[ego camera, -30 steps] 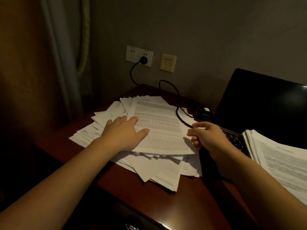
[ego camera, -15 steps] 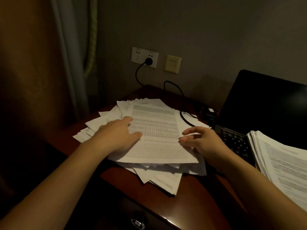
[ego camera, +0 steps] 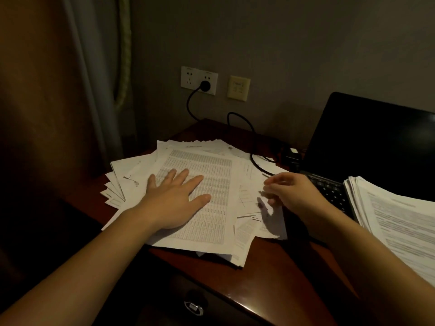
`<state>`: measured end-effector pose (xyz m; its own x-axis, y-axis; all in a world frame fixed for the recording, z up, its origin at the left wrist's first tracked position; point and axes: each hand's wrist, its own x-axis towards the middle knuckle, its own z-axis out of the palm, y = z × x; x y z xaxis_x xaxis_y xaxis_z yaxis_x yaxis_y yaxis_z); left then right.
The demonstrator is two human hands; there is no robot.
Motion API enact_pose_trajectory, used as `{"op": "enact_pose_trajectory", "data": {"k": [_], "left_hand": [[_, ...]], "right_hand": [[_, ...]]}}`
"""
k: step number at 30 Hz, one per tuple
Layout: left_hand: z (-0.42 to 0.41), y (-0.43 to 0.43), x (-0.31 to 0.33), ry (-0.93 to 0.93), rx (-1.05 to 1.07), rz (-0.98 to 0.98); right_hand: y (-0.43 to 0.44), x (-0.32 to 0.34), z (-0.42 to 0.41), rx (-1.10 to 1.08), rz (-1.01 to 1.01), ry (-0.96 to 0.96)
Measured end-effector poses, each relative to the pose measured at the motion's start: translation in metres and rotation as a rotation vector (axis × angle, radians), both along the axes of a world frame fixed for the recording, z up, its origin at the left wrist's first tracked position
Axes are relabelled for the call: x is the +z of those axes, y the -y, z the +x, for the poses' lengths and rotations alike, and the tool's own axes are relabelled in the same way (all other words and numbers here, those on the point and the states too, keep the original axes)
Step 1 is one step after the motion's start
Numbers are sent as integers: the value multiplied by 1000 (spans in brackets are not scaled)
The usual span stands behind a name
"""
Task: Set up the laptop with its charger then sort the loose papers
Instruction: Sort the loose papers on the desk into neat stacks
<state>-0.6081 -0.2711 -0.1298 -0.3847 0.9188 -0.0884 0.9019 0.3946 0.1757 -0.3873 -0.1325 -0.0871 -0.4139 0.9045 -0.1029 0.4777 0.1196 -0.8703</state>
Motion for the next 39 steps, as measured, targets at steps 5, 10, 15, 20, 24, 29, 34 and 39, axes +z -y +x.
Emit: {"op": "enact_pose_trajectory", "data": {"k": [5,10,15,20,24,29,34,39], "left_hand": [[5,11,1,-4,-55,47],[7,16,-6,-3,-12,58],[14,18,-7,-1,20,116],[15,20,-6,27,25,134],[15,22,1,118,32,233],[21,47,17,261,-121,396],[50,71,20,253,-441,180],[64,65,-1,270,-497,431]], "right_hand": [[-10,-7,-16,-38,-100,-70],[-16,-3,-29,-49,-47,-10],[-9,-7,-41,44,196,162],[-2,9,-53,107,13,259],[9,19,-55,176,-349,79],[20,8,-29,133,-274,-106],[41,-6,22,100,-204,-196],[52,-9,35,87,-187,-148]]}}
